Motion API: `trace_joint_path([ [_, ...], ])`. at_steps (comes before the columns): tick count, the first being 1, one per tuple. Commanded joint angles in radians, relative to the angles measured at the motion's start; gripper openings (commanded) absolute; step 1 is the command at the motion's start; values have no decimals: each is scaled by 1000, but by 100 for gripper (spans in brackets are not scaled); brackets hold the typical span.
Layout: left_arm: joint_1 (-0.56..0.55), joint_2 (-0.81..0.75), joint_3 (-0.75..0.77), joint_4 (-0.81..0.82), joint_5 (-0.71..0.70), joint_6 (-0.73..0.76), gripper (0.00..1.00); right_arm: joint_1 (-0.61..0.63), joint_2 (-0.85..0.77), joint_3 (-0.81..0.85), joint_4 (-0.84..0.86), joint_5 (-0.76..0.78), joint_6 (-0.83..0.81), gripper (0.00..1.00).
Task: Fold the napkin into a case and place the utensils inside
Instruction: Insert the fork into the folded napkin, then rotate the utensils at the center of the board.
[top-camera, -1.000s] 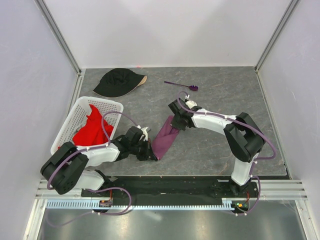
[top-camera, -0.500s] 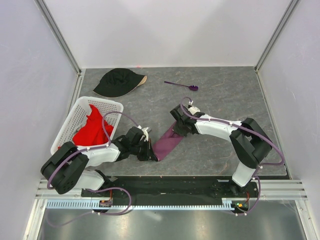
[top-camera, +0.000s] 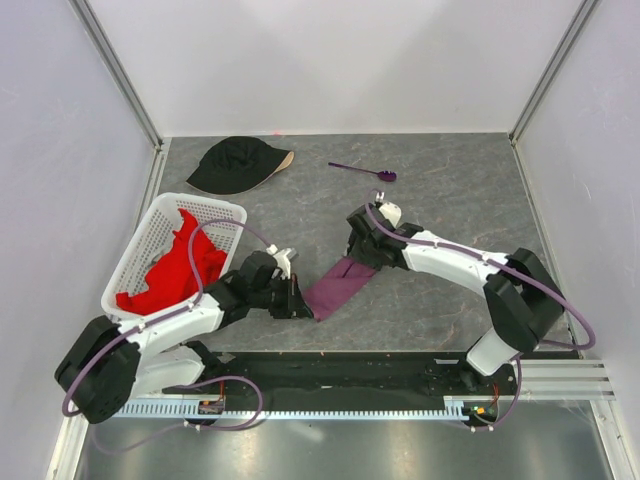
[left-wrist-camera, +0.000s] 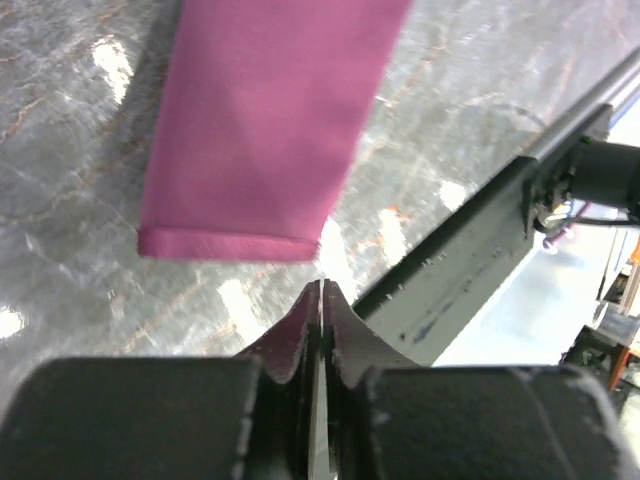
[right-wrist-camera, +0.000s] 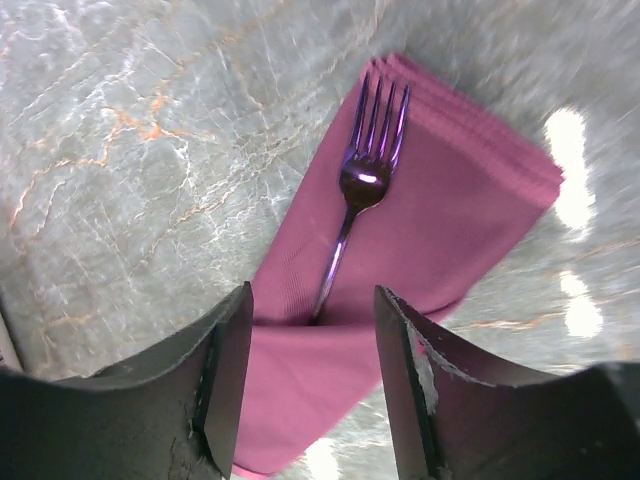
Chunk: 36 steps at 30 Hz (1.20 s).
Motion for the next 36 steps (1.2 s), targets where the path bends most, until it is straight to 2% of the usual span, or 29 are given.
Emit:
trace_joint_path([
  [1,-4,-52,79,-83,22,73,13,-59,-61,5,-49,25,-198,59],
  [7,-3,55,190,-71,22,78,11,-119,-115,-76,-3,-2,-251,39],
  [8,-3,106,200,-65,19,81,10,-124,-111,-82,8,-25,-267,30],
  [11,-1,184,229,-51,-11,89,8,-148,-74,-105,47,-67,-287,17],
  [17,0,292,202,21,-58,63,6,-155,-8,-119,141,-74,-324,12],
  [24,-17,280,67,196,-77,-121,5,-158,142,-35,236,-107,-464,11],
  [27,-61,274,43,231,-114,-155,5,-158,216,31,248,-142,-516,10],
  [30,-98,241,60,222,-136,-154,7,-167,241,138,190,-122,-551,11],
  [33,-98,171,121,123,-169,-123,14,-198,245,222,132,-67,-596,22],
  [34,-96,154,138,98,-179,-114,18,-211,250,247,121,-61,-611,34],
  [36,-95,108,187,23,-199,-83,23,-247,287,342,92,-47,-675,48],
])
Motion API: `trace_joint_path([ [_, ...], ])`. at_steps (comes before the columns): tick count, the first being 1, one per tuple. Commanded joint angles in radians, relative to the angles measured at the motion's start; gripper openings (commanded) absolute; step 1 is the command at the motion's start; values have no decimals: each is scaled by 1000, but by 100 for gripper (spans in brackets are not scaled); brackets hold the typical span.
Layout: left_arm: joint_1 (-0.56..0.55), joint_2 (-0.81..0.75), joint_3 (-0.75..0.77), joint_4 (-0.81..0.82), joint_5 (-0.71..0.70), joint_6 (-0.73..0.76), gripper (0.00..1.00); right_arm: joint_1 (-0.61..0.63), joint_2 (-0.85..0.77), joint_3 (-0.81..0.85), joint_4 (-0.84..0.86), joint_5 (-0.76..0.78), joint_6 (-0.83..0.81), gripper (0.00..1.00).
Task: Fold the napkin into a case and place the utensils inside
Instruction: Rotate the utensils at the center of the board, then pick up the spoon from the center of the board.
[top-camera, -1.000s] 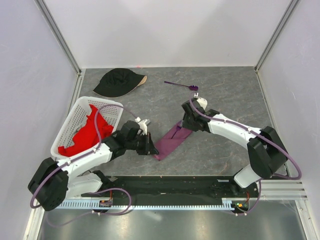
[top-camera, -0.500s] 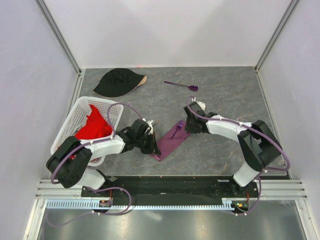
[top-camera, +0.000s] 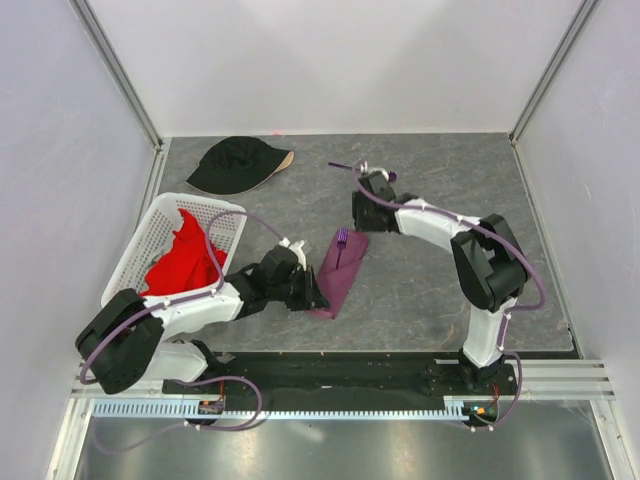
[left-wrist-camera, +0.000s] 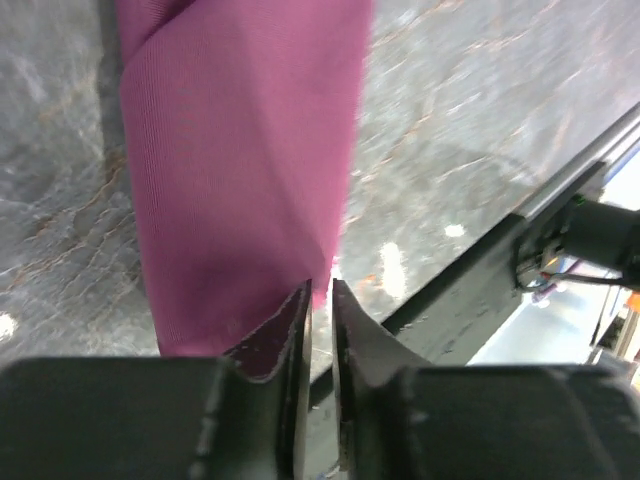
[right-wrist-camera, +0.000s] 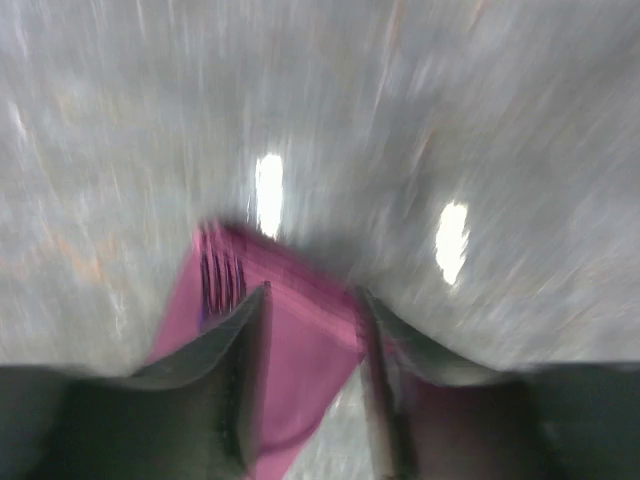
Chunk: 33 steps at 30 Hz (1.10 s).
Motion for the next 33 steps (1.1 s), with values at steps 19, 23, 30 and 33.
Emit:
trace_joint_path([
  [19,91,-24,255,-179,106,225,34,-280,631,1004,-254,-238,-796,98],
  [23,109,-17,258,-176,134,229,34,-280,679,1055,-263,-284,-824,98],
  [30,147,-33,261,-194,149,221,33,-261,734,1109,-358,-261,-809,51],
  [33,173,-39,262,-205,180,199,33,-249,727,1109,-412,-297,-754,28],
])
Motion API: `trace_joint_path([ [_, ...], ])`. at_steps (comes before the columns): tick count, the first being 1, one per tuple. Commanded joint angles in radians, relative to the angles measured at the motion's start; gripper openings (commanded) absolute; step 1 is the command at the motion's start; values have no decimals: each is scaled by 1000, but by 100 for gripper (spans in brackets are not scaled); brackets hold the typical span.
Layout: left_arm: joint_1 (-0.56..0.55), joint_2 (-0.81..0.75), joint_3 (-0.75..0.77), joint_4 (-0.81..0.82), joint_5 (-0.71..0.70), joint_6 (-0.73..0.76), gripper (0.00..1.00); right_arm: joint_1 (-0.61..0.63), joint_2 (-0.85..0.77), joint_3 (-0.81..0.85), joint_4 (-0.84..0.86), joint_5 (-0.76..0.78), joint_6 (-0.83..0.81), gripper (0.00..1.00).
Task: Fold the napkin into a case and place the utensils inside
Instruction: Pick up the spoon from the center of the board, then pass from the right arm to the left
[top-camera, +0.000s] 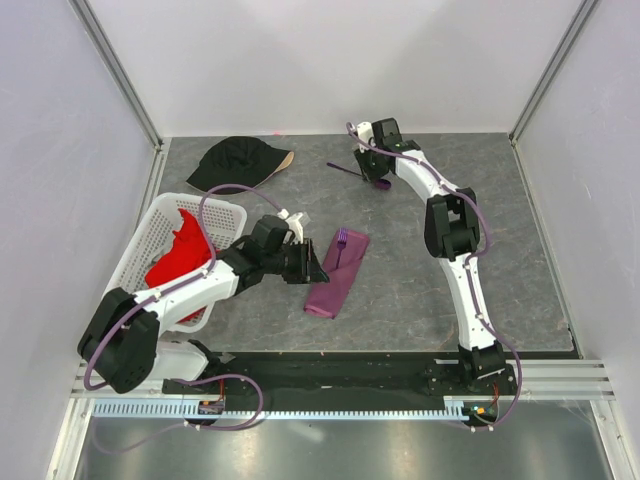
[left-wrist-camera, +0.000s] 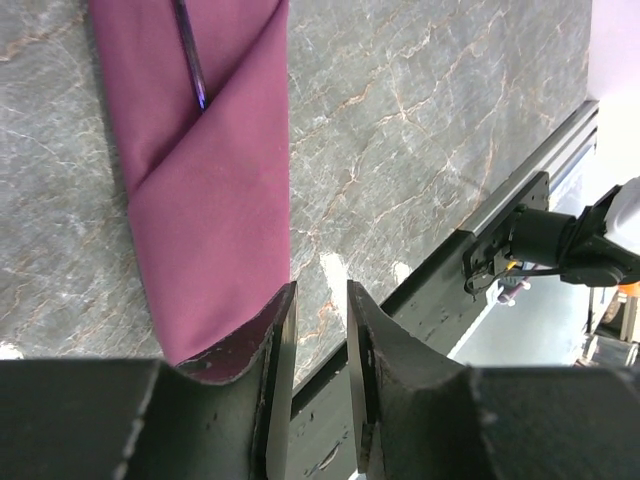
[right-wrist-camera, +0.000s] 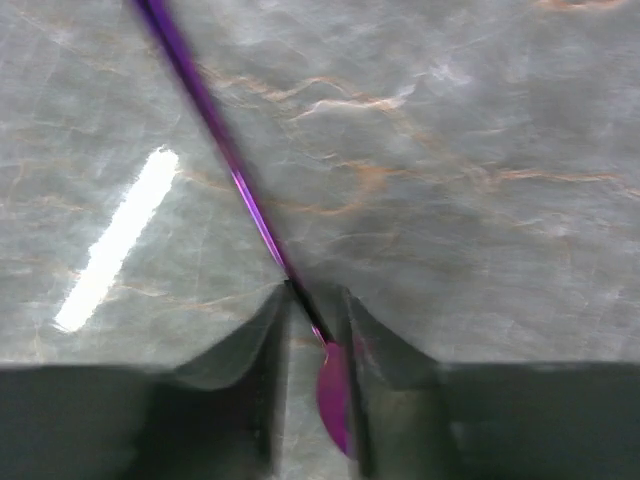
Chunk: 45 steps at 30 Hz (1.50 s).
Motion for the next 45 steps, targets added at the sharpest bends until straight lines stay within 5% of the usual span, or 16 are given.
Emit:
trace_joint_path([
  [1,30,-25,40,-22,68,13,33,17,8,22,-120,-46,60,20],
  [3,35,-28,47,-27,82,2,36,18,-14,-14,-124,-96,155,1],
  [7,35,-16,79,-45,132,4,53,17,-124,-133,-49,-243,386,0],
  [11,24,0,120,-44,128,-10,64,20,-332,-482,132,-299,610,0],
  [19,-17,83,177,44,58,-136,65,56,-944,-1310,796,-276,1199,0],
  [22,-45,71,185,64,38,-165,65,95,-1113,-1460,850,-173,1342,0],
  [29,-94,37,168,107,-1,-200,65,185,-1356,-1568,809,40,1441,0],
  [40,-122,-37,129,170,-77,-214,65,277,-1423,-1575,696,164,1493,0],
  [45,-122,0,162,141,-102,-220,48,308,-1456,-1609,711,155,1551,0],
])
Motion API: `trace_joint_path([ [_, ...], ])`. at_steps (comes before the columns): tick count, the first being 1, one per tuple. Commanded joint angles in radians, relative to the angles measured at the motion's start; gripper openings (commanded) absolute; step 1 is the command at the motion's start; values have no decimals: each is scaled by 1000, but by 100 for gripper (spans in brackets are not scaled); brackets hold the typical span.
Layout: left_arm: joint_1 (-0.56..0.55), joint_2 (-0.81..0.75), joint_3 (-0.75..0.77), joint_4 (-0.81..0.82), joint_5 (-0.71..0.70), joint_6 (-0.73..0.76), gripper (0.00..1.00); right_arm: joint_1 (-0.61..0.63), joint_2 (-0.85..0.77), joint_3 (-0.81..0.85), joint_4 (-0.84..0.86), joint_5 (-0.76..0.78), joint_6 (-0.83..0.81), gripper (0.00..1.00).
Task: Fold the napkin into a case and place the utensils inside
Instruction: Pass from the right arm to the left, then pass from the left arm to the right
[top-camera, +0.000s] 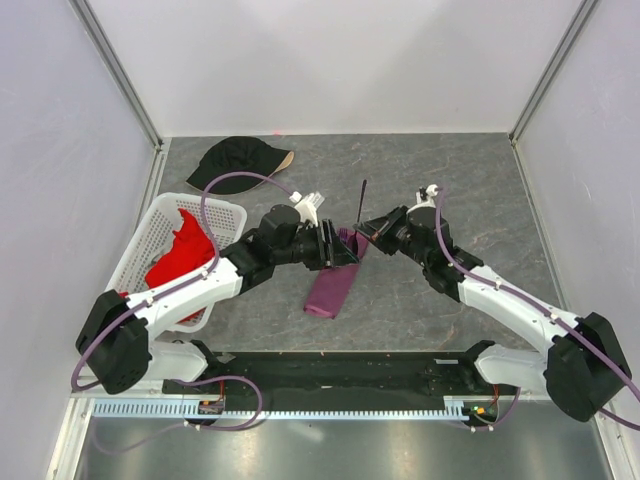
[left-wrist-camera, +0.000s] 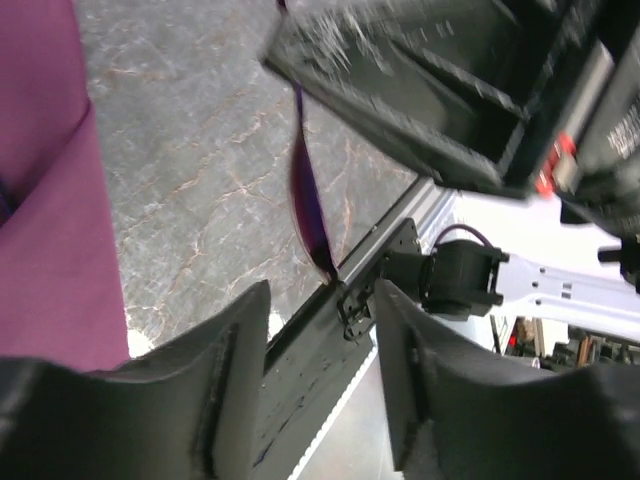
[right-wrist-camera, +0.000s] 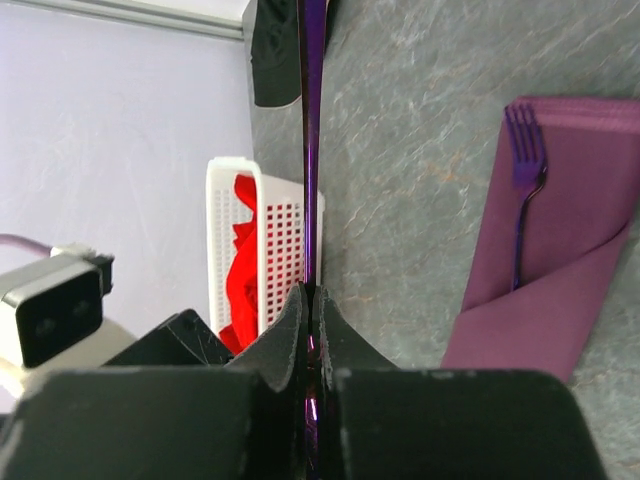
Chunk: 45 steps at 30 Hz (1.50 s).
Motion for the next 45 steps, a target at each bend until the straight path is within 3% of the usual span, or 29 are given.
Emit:
trace_joint_path([
  [1,-1,19,33,11,-50,-18,38,22,-58,-27,11,27,69,0],
  [4,-1,11,54,-70,-78,16,10,24,-110,-35,-20,20,76,0],
  [5,1,-9,60,-87,-96,48,8,24,-120,-29,-56,20,32,0],
  [6,4,-21,72,-131,-101,69,6,24,-129,-23,-55,18,-10,6],
  [7,14,-35,85,-159,-102,92,2,22,-134,-15,-47,-23,-88,40],
  [10,79,-50,160,-333,-6,201,2,9,-85,128,-185,-161,-615,71],
  [11,96,-46,187,-405,52,258,2,15,-69,184,-348,-164,-738,72],
  [12,106,-43,233,-459,71,292,2,22,-63,254,-409,-161,-962,73],
  [13,123,-44,253,-560,92,324,2,33,-69,268,-449,-145,-1040,75],
  [19,139,-8,378,-870,137,520,2,186,-175,304,-528,-8,-1412,75],
  [23,140,-23,370,-906,166,536,2,390,-183,308,-497,116,-1620,79],
  [28,140,-41,358,-926,178,547,2,541,-45,388,-601,282,-1855,78],
  [39,140,-38,352,-944,195,568,2,579,90,453,-617,317,-2000,51],
  [45,140,-27,358,-944,218,579,2,590,136,456,-618,311,-2004,45],
])
